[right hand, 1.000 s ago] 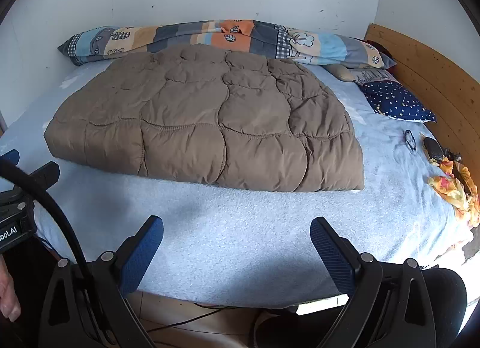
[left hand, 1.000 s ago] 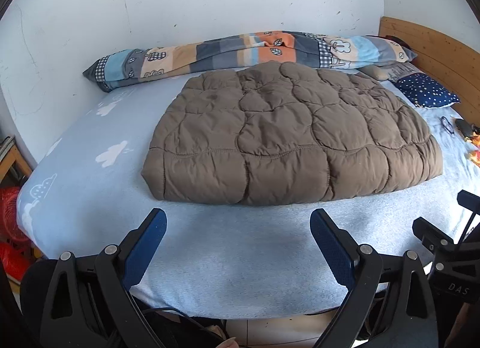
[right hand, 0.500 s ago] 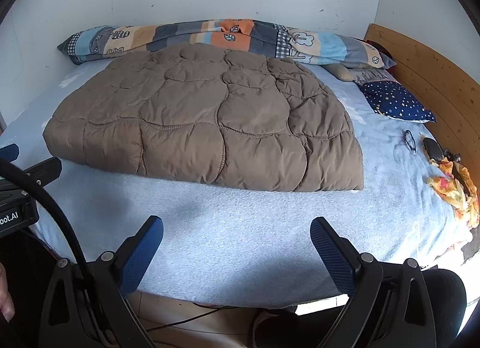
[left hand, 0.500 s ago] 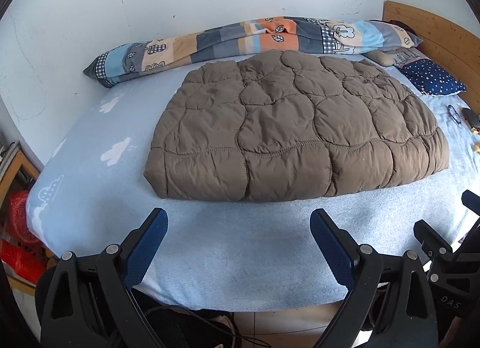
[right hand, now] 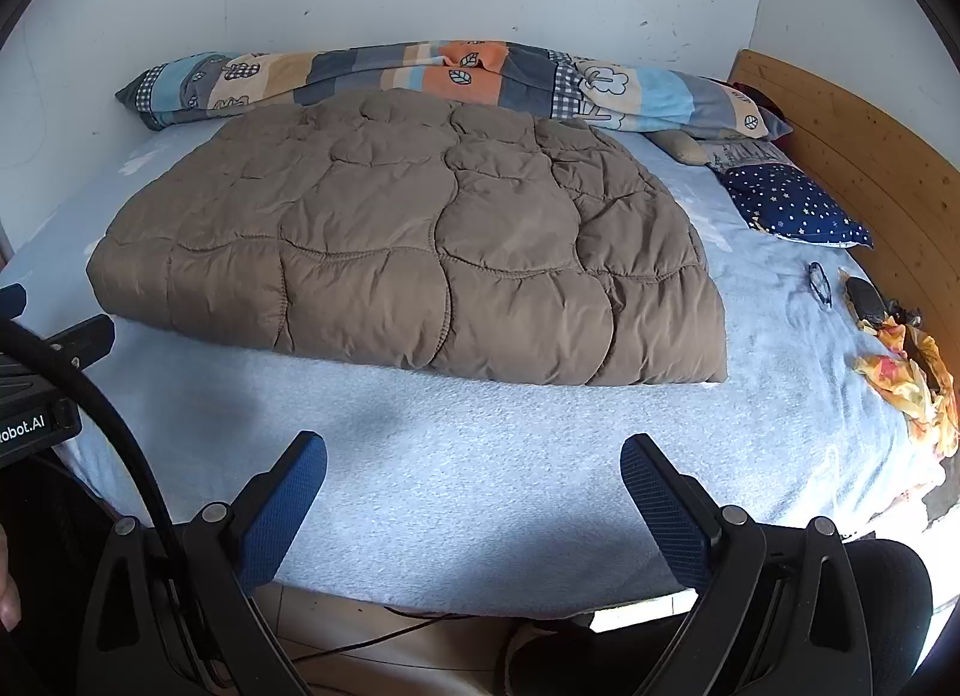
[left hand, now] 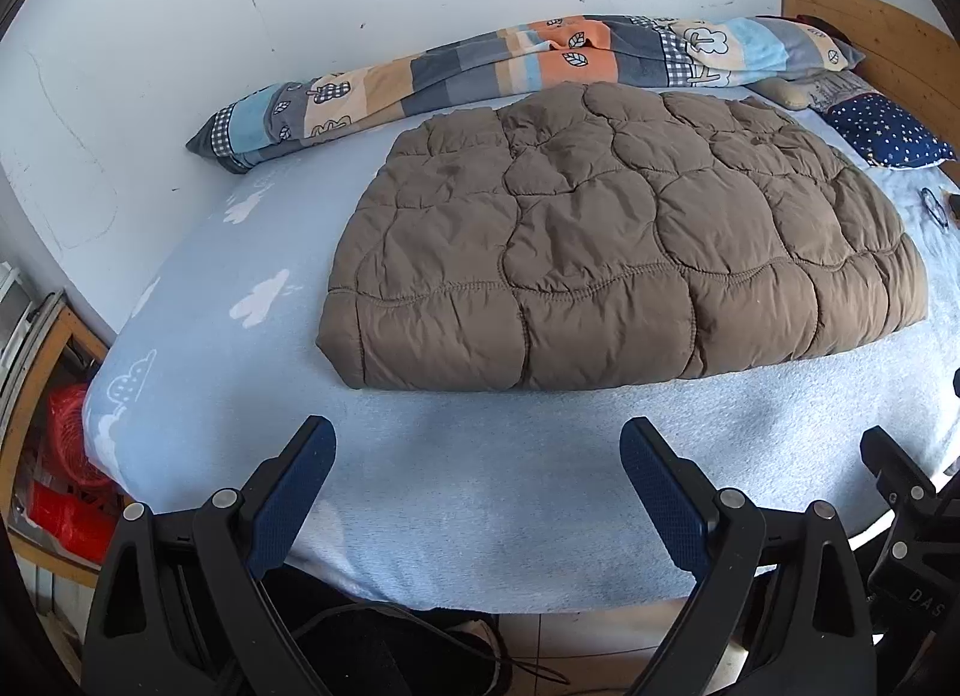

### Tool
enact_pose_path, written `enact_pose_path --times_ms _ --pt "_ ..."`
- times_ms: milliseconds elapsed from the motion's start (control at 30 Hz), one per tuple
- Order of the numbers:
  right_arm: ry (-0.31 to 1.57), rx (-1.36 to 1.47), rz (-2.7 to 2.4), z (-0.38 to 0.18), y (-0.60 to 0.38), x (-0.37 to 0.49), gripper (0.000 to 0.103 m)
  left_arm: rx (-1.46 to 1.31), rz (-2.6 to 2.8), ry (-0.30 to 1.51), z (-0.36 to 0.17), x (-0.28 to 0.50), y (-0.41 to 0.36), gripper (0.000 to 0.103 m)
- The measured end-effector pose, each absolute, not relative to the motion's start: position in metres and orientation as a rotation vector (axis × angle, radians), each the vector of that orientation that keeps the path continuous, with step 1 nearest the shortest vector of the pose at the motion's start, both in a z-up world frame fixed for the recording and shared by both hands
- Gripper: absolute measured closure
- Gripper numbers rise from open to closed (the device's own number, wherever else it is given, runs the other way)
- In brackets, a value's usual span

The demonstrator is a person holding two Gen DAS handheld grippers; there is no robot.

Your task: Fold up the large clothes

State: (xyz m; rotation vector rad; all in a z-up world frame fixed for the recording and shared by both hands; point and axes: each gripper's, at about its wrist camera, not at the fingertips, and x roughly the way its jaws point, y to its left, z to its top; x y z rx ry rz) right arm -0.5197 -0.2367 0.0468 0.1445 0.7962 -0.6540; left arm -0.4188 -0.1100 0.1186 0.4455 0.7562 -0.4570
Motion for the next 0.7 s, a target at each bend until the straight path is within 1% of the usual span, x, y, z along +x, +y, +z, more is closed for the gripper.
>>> enact_pose_path --times_ms 700 --pt "0.793 0.141 -0.658 0.0476 -0.2353 -0.5196 0.003 0.458 -0.452 0.758 0.1185 -0.4191 -0.1093 0.007"
